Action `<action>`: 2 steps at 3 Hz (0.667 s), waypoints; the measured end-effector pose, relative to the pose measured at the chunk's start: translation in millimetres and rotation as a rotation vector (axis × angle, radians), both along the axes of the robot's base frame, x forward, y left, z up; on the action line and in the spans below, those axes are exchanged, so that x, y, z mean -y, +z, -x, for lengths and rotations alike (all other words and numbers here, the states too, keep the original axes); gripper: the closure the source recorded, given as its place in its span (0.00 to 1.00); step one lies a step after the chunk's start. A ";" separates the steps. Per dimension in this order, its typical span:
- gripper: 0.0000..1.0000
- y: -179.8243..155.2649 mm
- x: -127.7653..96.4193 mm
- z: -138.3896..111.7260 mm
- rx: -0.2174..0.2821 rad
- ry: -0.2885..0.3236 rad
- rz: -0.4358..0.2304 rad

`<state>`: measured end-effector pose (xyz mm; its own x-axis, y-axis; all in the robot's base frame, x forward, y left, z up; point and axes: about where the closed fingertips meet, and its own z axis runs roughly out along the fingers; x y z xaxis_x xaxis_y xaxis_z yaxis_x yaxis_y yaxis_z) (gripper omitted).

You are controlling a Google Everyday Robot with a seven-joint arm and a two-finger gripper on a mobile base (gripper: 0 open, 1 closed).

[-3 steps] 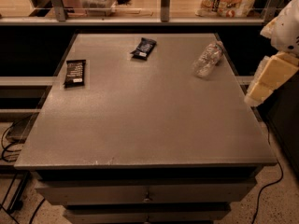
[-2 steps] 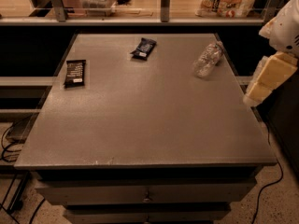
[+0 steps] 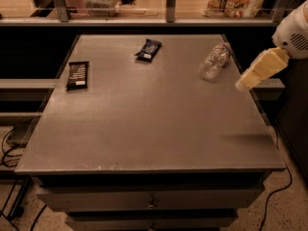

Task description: Move water bottle near rxbar chocolate

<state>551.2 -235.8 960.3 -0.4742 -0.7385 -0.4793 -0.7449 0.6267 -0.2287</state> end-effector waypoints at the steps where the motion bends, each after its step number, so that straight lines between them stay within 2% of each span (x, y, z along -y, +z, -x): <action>1: 0.00 -8.7 11.5 -39.1 0.002 -0.148 -0.079; 2: 0.00 -10.2 12.1 -41.1 -0.013 -0.200 -0.110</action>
Offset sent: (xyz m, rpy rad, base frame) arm 0.0365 -0.0107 -0.0081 0.0728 -0.0023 -0.1359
